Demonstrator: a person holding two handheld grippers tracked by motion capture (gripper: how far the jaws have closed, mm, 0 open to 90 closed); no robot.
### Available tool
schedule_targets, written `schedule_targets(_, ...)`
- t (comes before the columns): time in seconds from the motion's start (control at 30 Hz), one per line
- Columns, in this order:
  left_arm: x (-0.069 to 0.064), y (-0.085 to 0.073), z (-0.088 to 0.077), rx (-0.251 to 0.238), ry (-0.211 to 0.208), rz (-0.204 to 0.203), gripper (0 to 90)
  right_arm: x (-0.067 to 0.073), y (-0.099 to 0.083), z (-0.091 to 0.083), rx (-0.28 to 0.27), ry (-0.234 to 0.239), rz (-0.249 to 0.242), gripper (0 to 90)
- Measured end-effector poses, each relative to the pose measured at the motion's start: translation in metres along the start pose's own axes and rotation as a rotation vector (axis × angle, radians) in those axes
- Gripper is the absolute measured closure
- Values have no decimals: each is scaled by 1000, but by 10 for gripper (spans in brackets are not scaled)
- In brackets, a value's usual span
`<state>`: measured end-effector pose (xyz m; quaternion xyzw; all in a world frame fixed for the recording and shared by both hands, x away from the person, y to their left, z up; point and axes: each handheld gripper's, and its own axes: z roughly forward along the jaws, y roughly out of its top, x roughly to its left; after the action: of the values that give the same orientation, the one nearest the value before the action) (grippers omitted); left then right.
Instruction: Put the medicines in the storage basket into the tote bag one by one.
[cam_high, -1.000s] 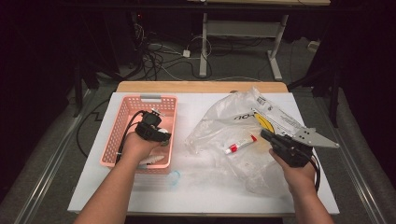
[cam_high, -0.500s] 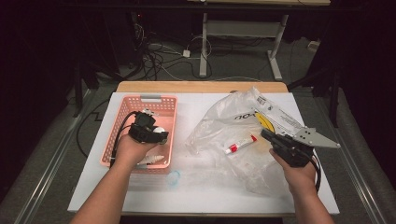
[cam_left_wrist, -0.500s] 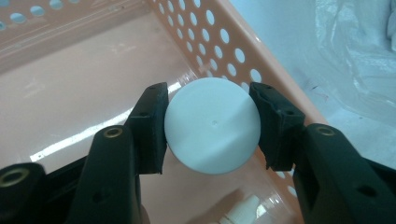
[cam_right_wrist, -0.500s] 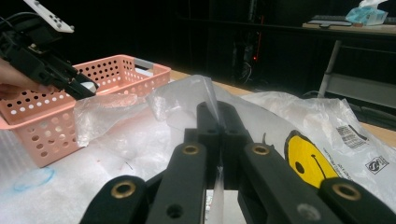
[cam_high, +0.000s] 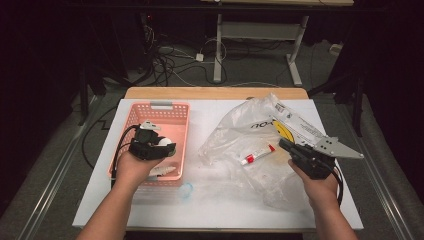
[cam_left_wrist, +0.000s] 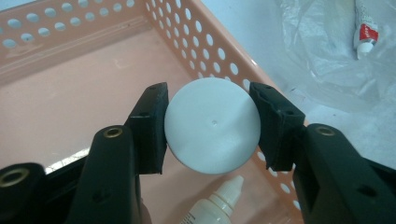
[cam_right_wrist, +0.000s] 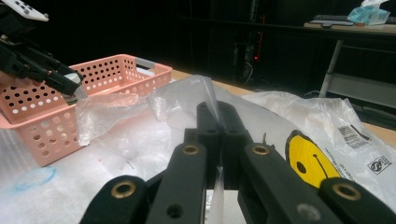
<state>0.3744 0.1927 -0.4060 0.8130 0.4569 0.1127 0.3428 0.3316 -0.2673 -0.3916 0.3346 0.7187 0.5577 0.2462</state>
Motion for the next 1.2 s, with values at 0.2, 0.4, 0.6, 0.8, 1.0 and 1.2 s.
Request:
schedule_targets(0.2,-7,-7,-7,-32,0,26,487,0,0,0,0,-1,-1,900)
schedule_targets(0.4,-13,-15,-11,-72,-1,23,488,0,-1,1,3,1,-1,900)
schedule_targets(0.6,-16,-27,-15,-122,-27,6,488,1,-1,1,4,2,-2,900)
schedule_targets(0.8,-20,-39,-17,-174,-36,-4,488,2,-2,3,11,3,-7,900)
schedule_targets(1.0,-25,-43,-25,-219,-33,15,488,3,-2,2,13,1,-6,900)
schedule_targets(1.2,-29,-43,-31,-263,-74,4,488,3,-1,1,9,4,-8,900)
